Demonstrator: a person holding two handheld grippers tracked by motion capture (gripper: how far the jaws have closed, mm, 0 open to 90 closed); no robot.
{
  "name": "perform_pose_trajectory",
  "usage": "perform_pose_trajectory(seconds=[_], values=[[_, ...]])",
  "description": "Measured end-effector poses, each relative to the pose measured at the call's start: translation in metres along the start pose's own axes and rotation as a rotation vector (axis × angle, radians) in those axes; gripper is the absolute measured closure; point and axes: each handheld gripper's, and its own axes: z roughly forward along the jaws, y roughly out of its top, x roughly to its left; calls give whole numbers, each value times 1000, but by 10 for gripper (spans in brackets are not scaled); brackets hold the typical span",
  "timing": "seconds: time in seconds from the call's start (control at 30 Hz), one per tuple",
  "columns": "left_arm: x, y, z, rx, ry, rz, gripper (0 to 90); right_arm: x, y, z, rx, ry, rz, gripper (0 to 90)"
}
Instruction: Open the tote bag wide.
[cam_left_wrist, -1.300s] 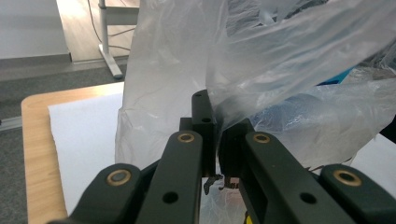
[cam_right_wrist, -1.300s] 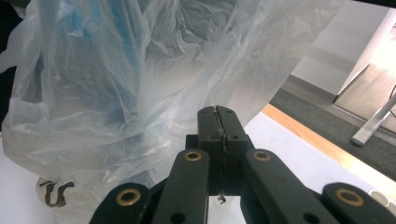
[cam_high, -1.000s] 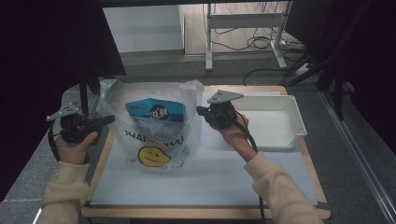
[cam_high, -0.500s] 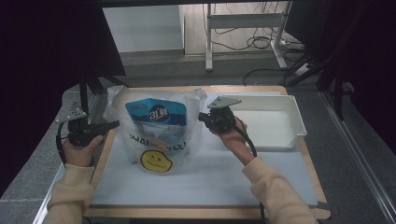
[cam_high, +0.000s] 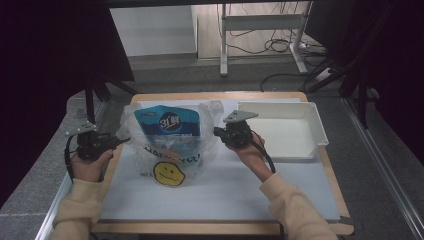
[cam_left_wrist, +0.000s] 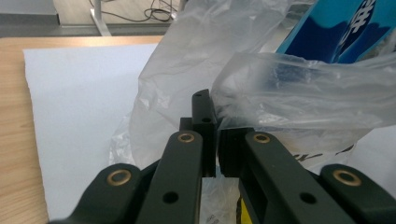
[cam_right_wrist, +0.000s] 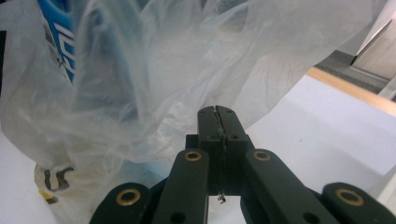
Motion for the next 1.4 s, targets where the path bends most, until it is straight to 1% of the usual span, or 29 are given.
perform_pose_trajectory(seconds=[0.27, 0.4, 0.8, 0.87, 1.0, 1.13, 1.27, 1.33, 1.4], values=[[1, -4, 5, 16, 1, 0, 872, 0, -13, 6, 12, 2, 15, 891], [3, -8, 11, 36, 5, -5, 872, 2, -19, 10, 21, 6, 10, 891], [7, -19, 19, 69, 6, -14, 872, 8, -26, 18, 47, 10, 12, 891], [7, -22, 20, 80, 6, -15, 872, 8, -30, 20, 60, 12, 18, 891], [8, -24, 21, 84, 6, -17, 872, 7, -34, 22, 71, 14, 23, 891], [8, -27, 21, 88, 5, -16, 871, 7, -38, 22, 71, 21, 30, 891], [10, -32, 22, 97, 5, -22, 871, 8, -43, 23, 86, 31, 36, 891], [10, -34, 22, 98, 6, -23, 871, 8, -46, 23, 92, 38, 46, 891], [10, -36, 22, 87, 7, -15, 871, 8, -48, 23, 90, 51, 59, 891]])
